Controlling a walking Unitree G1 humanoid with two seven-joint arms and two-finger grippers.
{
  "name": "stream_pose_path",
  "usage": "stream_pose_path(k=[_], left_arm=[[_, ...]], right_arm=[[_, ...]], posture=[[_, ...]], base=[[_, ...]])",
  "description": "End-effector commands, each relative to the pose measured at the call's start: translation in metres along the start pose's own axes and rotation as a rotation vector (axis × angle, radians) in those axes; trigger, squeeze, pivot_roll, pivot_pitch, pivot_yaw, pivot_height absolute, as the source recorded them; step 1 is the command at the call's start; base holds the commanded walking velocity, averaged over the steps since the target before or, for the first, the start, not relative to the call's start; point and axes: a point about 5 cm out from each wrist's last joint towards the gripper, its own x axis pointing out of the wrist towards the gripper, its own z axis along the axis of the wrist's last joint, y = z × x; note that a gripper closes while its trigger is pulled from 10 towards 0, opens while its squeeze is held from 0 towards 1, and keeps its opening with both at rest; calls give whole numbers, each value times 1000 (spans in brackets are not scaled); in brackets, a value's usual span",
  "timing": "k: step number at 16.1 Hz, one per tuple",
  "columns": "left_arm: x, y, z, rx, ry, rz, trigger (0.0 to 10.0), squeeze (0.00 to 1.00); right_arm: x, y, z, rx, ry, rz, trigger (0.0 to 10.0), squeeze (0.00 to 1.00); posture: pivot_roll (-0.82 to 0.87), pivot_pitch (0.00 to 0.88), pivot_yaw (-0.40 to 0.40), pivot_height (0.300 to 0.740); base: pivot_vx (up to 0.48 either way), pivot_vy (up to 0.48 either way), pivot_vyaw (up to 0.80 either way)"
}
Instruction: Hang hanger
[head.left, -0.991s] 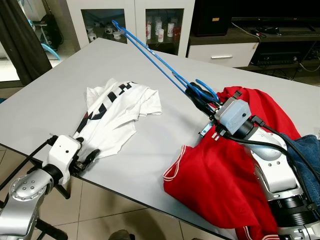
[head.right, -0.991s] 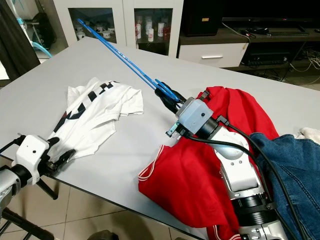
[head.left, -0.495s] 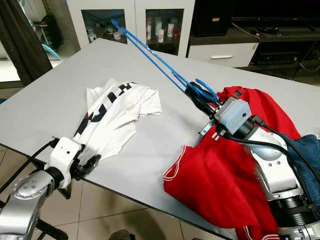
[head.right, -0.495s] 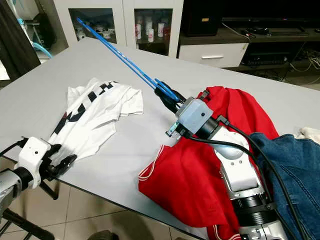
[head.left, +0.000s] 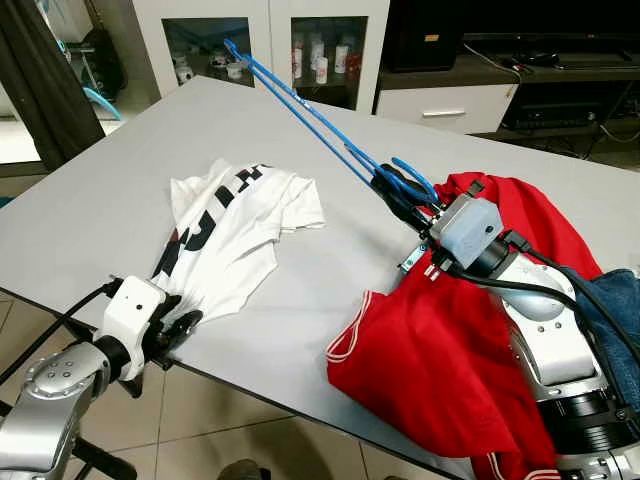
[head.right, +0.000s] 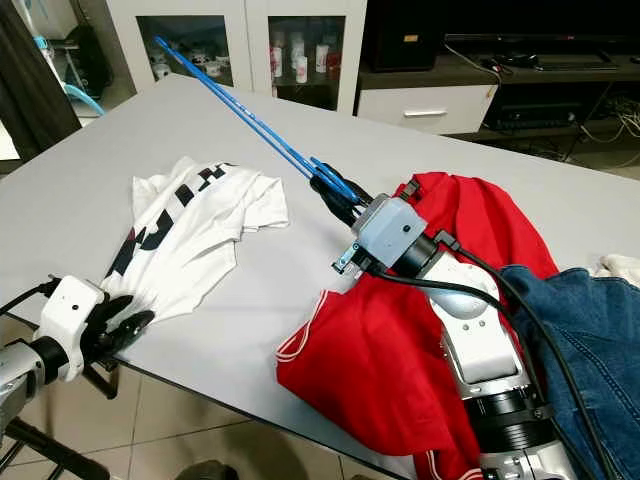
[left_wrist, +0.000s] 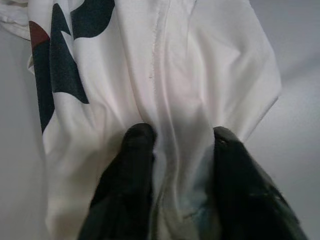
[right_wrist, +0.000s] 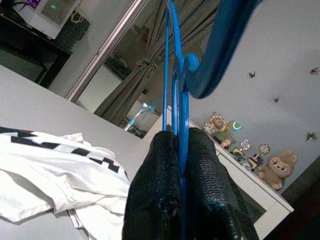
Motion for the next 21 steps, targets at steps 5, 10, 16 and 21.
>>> stream_pose_path(k=[5, 10, 16, 21], left_arm=[[1, 16, 8, 16, -36, 120, 0, 0], [-2, 38, 27, 42, -156, 282, 1176, 0], [0, 35, 33, 45, -195, 263, 2118, 0], [3, 32, 40, 65, -214, 238, 941, 0]], right_arm=[[-5, -9, 1, -75, 12, 21, 10000, 0], [-9, 3, -7, -166, 66, 149, 10000, 0], [-12, 27, -13, -329, 106, 406, 10000, 0], [-12, 47, -18, -411, 141, 593, 10000, 0]], posture=[[45, 17, 1, 740], [45, 17, 1, 740], [46, 12, -4, 740], [44, 13, -2, 740]], base=[[0, 0, 0], [0, 0, 0], [0, 0, 0], [0, 0, 0]])
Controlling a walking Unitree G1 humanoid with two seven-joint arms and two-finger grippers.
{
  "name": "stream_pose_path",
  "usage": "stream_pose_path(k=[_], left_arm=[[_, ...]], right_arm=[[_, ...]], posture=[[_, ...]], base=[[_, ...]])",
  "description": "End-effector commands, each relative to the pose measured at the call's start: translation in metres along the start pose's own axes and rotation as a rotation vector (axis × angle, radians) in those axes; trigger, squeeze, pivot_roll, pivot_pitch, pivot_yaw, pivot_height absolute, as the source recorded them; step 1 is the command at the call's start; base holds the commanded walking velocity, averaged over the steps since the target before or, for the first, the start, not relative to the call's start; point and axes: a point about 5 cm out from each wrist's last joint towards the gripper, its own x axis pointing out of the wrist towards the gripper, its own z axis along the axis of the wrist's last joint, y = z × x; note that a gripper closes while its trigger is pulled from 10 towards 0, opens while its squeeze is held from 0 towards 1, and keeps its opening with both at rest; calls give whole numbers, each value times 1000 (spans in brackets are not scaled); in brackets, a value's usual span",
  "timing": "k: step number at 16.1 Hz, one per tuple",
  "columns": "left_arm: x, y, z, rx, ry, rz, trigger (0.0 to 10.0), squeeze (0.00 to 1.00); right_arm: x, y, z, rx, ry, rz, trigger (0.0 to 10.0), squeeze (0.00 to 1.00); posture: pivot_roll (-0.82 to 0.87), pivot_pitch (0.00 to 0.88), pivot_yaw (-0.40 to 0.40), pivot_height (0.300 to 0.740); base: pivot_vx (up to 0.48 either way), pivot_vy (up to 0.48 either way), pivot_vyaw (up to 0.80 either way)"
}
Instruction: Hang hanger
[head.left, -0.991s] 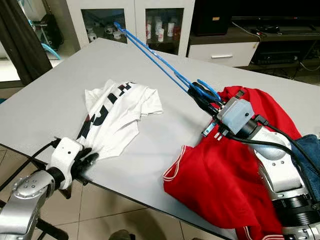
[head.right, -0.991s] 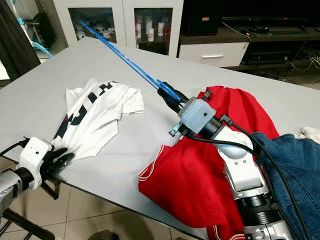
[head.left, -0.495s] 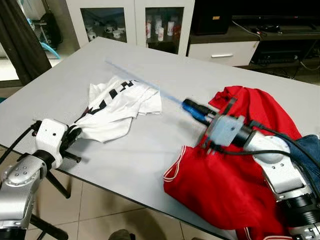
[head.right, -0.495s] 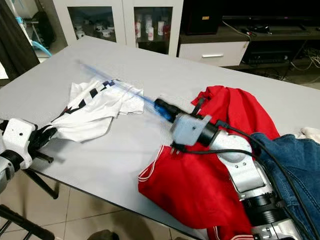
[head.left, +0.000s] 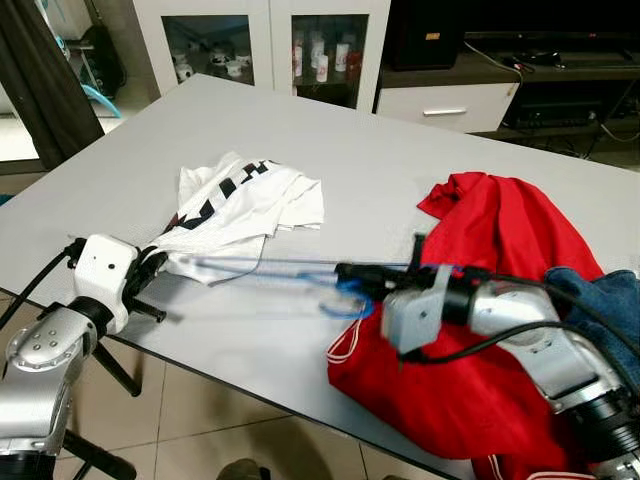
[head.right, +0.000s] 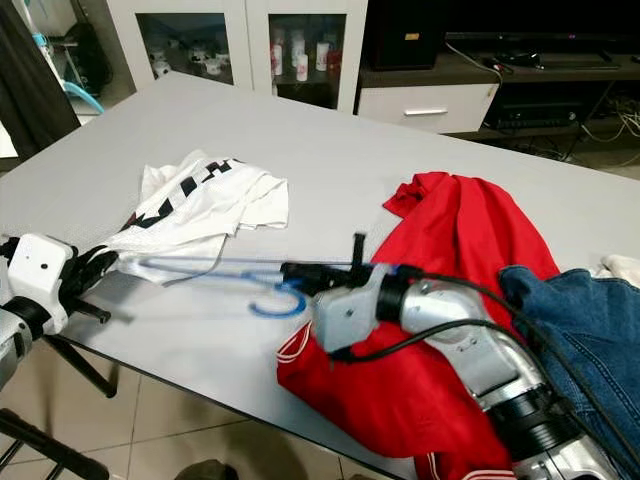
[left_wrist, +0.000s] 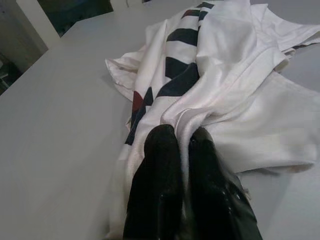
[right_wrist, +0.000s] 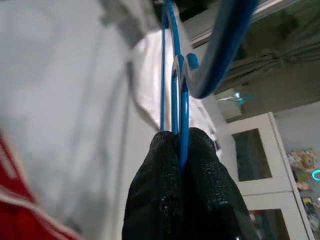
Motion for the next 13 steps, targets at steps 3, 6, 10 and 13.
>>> stream_pose_path(k=[3, 6, 10, 13], left_arm=[[3, -8, 6, 25, -26, -44, 1373, 0], [2, -14, 4, 34, -23, -65, 1725, 0], [0, -16, 4, 37, -23, -76, 2000, 0], [-2, -16, 2, 38, -16, -79, 2000, 0]], right_arm=[[6, -2, -9, -68, 79, 34, 10000, 0], [13, -2, -20, -89, 160, 51, 10000, 0], [19, -3, -26, -85, 203, 40, 10000, 0], [12, -10, -30, -41, 210, -7, 10000, 0]], posture=[[45, 15, -1, 740], [50, 18, -2, 740], [59, 16, -4, 740], [59, 16, -4, 740]], base=[[0, 0, 0], [0, 0, 0], [0, 0, 0], [0, 0, 0]])
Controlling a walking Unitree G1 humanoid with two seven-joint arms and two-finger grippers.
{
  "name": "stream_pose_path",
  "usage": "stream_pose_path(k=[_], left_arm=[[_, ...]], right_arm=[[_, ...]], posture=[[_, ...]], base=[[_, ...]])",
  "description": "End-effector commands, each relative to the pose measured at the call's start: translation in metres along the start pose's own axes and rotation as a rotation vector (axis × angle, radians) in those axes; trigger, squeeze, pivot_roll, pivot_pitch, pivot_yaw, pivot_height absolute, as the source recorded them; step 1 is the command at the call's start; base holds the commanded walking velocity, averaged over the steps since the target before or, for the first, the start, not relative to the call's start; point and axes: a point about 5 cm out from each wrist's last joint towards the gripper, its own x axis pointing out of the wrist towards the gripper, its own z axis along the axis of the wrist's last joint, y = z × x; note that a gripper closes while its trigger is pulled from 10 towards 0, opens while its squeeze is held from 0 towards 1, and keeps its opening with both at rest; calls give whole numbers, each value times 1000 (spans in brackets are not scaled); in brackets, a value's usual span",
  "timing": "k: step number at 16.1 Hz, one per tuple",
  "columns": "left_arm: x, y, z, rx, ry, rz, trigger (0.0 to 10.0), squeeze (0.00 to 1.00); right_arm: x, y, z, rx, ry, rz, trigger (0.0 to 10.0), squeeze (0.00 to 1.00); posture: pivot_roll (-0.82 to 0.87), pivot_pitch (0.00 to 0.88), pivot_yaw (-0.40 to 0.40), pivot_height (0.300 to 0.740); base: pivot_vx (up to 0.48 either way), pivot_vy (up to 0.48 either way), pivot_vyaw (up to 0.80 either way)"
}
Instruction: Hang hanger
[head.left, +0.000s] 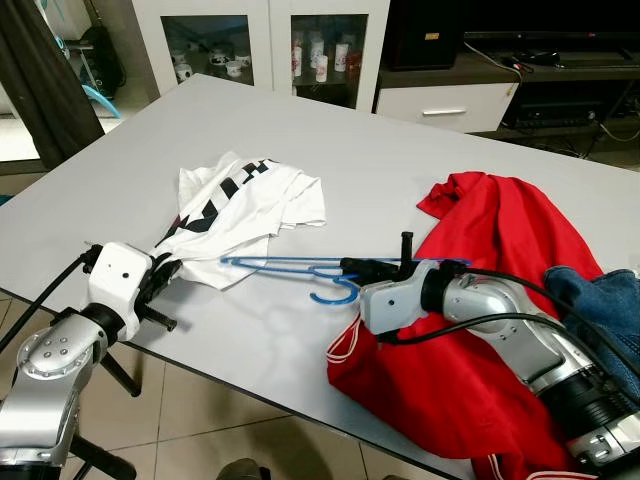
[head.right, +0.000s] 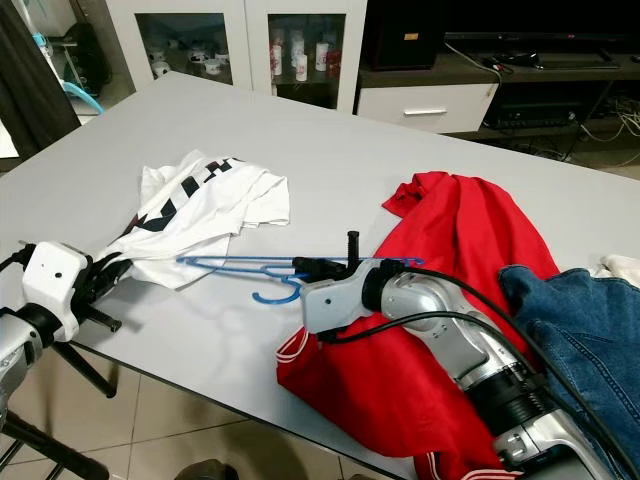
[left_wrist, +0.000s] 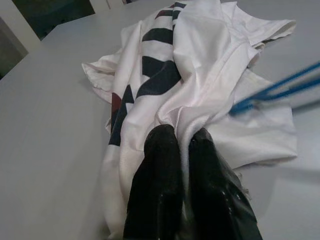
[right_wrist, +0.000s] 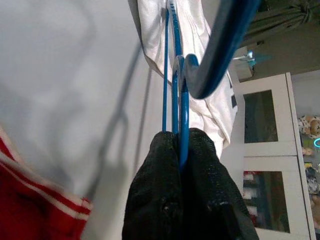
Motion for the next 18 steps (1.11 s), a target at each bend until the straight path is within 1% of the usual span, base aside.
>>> stream_pose_path(k=[1, 3, 4, 8, 12, 14, 15, 17, 18], left_arm=[[0, -2, 3, 18, -9, -20, 2039, 0], [1, -3, 4, 19, -10, -23, 2078, 0], [3, -3, 5, 20, -13, -26, 2078, 0], [6, -6, 8, 19, -24, -31, 2078, 0], [5, -6, 8, 18, -25, -31, 2196, 0], [5, -6, 8, 20, -25, -29, 2275, 0], [4, -6, 8, 24, -24, -29, 2314, 0], [3, -4, 7, 33, -21, -27, 2902, 0], [3, -4, 7, 36, -19, -27, 2902, 0]], right_arm=[[-5, -12, -6, -10, 23, -43, 10000, 0], [-5, -12, -5, -12, 23, -50, 10000, 0], [-2, -12, -4, -27, 23, -52, 10000, 0], [18, -8, 9, -68, 7, -48, 10000, 0], [29, -1, 19, -83, -21, -41, 10000, 0], [30, 1, 21, -75, -32, -33, 10000, 0], [27, 0, 19, -70, -29, -32, 10000, 0], [18, -3, 14, -62, -28, -27, 10000, 0], [16, -4, 13, -64, -27, -29, 10000, 0]], posture=[[59, 15, -1, 740], [59, 15, -1, 740], [55, 16, -1, 740], [54, 15, -5, 740], [59, 16, -7, 740], [60, 16, -7, 740], [60, 16, -7, 740], [61, 15, -4, 740], [61, 15, -4, 740]], base=[[0, 0, 0], [0, 0, 0], [0, 0, 0], [0, 0, 0], [0, 0, 0], [0, 0, 0], [0, 0, 0], [0, 0, 0], [0, 0, 0]])
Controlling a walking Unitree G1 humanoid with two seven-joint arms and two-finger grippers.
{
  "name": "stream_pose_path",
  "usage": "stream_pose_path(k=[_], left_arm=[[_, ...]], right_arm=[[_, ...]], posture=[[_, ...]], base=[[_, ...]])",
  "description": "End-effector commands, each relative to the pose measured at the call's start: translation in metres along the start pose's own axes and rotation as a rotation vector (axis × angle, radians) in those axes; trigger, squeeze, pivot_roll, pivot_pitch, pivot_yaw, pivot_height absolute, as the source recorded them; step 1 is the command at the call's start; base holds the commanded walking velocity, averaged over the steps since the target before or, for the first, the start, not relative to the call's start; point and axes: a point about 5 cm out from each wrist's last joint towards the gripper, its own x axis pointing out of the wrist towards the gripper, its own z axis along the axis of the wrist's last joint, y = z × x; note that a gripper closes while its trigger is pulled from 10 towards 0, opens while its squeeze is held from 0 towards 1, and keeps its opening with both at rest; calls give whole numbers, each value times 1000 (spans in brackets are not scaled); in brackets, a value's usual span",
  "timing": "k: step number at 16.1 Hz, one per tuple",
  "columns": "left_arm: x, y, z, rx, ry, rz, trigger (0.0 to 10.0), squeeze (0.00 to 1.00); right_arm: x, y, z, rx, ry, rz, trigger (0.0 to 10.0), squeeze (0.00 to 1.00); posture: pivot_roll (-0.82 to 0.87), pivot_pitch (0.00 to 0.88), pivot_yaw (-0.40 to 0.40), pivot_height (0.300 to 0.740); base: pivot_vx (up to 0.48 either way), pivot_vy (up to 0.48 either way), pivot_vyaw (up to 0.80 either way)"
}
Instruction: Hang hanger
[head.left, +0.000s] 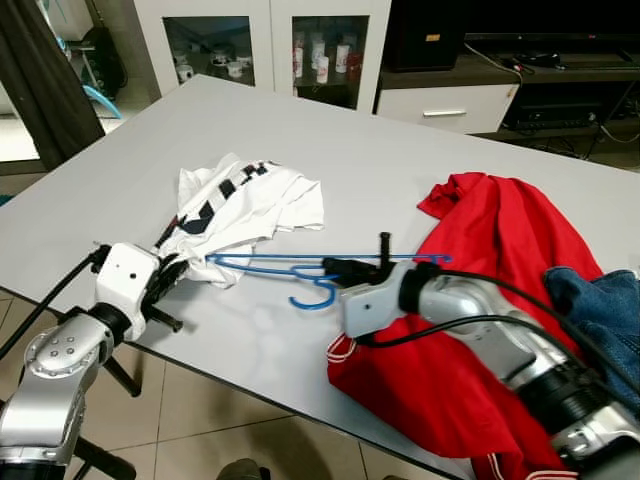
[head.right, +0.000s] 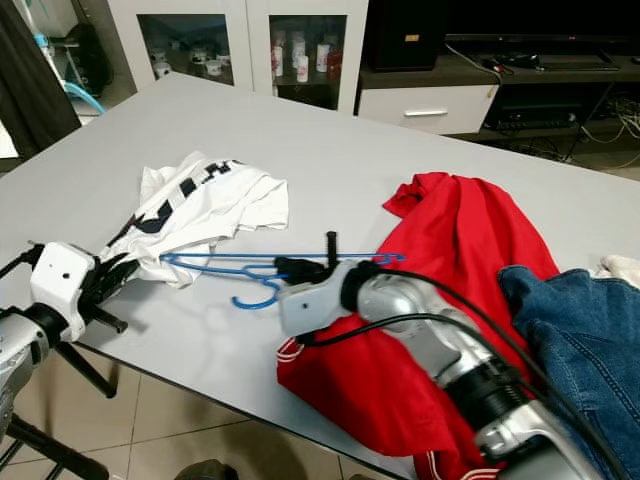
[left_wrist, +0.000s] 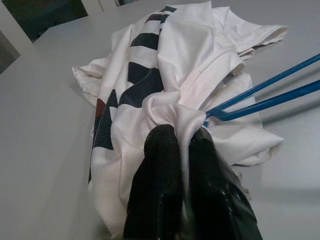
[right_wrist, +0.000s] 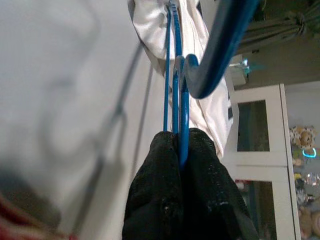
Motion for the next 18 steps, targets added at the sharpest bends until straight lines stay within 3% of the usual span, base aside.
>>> stream_pose_path(k=[1, 6, 9, 12, 13, 14, 15, 16, 17, 18], left_arm=[[0, 1, 6, 49, -14, -12, 3059, 0], [-1, 2, 9, 132, -13, -36, 3412, 0], [-1, -3, 17, 245, -45, -102, 3922, 0], [-5, -7, 22, 313, -46, -154, 4667, 0], [-7, -6, 23, 328, -46, -157, 5451, 0], [-7, -6, 23, 332, -46, -158, 5451, 0], [-8, -5, 23, 360, -39, -170, 9961, 0], [-9, -4, 21, 399, -14, -185, 10000, 0], [-17, 7, 14, 505, 87, -200, 10000, 0], [-21, 12, 11, 539, 127, -201, 10000, 0]], right_arm=[[-3, -7, 1, -9, -17, -19, 10000, 0], [-6, -18, 3, -36, -53, 3, 10000, 0], [14, -21, 14, -41, -76, -29, 10000, 0], [19, -16, 17, -31, -79, -13, 10000, 0], [21, -11, 18, -22, -90, 5, 10000, 0], [22, -9, 18, -20, -94, 12, 10000, 0], [27, -6, 21, -15, -103, 19, 10000, 0], [31, -5, 21, -13, -104, 18, 10000, 0], [29, -8, 18, -5, -96, 16, 10000, 0], [28, -10, 16, 3, -94, 16, 10000, 0]], posture=[[59, 11, -2, 740], [60, 6, -3, 740], [65, 2, -5, 740], [72, 0, -10, 740], [71, 0, -10, 740], [71, 0, -10, 740], [71, 0, -10, 740], [73, 0, -11, 740], [73, 0, -11, 740], [73, 0, -11, 740]], base=[[0, 0, 0], [0, 0, 0], [0, 0, 0], [0, 0, 0], [0, 0, 0], [0, 0, 0], [0, 0, 0], [0, 0, 0], [0, 0, 0], [0, 0, 0]])
